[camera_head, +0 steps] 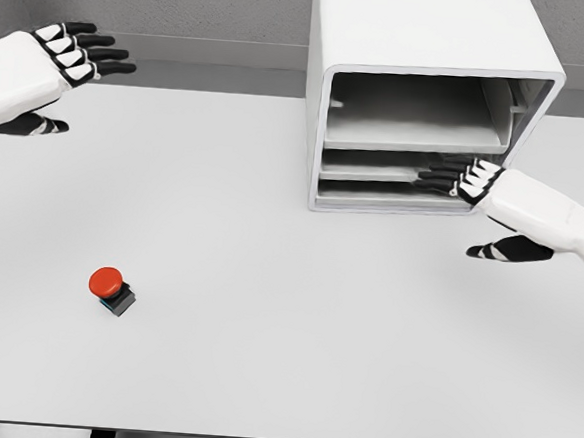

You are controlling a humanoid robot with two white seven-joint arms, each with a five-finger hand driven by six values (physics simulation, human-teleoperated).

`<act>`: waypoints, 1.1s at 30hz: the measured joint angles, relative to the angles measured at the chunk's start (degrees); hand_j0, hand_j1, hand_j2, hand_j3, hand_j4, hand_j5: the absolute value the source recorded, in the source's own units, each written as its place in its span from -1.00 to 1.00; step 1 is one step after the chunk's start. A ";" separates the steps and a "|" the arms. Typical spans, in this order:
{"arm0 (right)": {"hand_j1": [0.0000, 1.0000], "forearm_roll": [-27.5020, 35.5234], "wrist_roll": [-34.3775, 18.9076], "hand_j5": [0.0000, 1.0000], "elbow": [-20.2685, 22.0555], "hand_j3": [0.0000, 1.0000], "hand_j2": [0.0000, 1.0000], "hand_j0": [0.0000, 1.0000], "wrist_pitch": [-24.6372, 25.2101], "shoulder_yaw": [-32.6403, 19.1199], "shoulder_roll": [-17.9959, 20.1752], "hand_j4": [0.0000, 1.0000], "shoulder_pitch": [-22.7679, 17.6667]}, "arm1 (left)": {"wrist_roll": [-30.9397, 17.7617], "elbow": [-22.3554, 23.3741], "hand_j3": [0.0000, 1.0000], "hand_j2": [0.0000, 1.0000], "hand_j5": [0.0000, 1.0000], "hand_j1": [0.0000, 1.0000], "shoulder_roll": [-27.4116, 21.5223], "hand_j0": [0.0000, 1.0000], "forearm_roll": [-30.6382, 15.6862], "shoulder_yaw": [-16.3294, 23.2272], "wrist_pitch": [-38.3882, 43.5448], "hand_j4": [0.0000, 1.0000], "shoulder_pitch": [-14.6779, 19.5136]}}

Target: Slide open multi-storey tabletop storage cabinets and put open load switch and slide close multi-storey tabletop storage cabinets

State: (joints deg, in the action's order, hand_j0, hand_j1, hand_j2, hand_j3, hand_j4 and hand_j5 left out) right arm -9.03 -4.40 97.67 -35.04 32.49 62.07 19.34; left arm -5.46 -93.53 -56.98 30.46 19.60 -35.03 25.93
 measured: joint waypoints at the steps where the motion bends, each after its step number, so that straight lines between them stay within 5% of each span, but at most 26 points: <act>1: 1.00 0.10 0.02 1.00 -0.01 1.00 1.00 1.00 0.01 -0.46 0.10 1.00 -1.62 | -0.01 -0.07 1.00 1.00 1.00 1.00 0.15 1.00 1.07 0.87 -0.01 1.00 -0.01; 3: 1.00 -0.24 -0.08 1.00 0.38 1.00 1.00 1.00 -0.01 -3.31 -0.04 1.00 -6.68 | -0.01 -0.15 1.00 1.00 1.00 1.00 0.27 1.00 2.60 2.29 0.00 1.00 0.17; 5: 1.00 0.07 0.08 1.00 1.49 1.00 1.00 1.00 0.00 -5.93 -0.21 1.00 -6.68 | -0.02 -0.20 1.00 1.00 1.00 1.00 0.21 1.00 3.39 3.47 0.00 1.00 0.26; 9: 1.00 -0.94 -1.37 1.00 2.35 1.00 1.00 1.00 0.00 -6.90 -1.00 1.00 3.13 | -0.01 -1.08 1.00 1.00 1.00 1.00 -0.77 1.00 3.98 4.67 0.00 1.00 0.28; 14: 1.00 -2.26 -8.41 1.00 0.19 1.00 1.00 1.00 -0.03 0.24 -2.37 1.00 13.33 | 0.05 -1.41 1.00 1.00 1.00 1.00 -3.82 1.00 4.07 8.08 0.01 1.00 0.19; 19: 0.98 -3.88 -15.10 0.98 -4.72 0.98 0.98 0.98 -0.05 4.08 -7.60 0.98 15.73 | 0.05 -1.35 1.00 1.00 1.00 1.00 -6.82 1.00 4.22 11.04 0.00 1.00 0.17; 26: 0.97 -6.82 -17.63 0.97 -11.84 0.97 0.97 0.97 -0.07 4.95 -14.33 0.97 17.40 | 0.06 -0.90 1.00 1.00 1.00 1.00 -9.36 1.00 4.31 11.19 0.00 1.00 -0.44; 33: 0.97 -7.08 -18.80 0.97 -13.61 0.97 0.97 0.97 -0.08 4.40 -16.05 0.97 19.42 | 0.01 -0.90 1.00 1.00 1.00 1.00 -9.68 1.00 4.85 10.62 0.00 1.00 0.00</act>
State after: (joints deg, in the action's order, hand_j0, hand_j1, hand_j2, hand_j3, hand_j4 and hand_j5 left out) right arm -16.11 -23.20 84.06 -35.11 36.89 46.02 38.76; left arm -5.45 -94.44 -66.66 35.31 30.22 -35.03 25.93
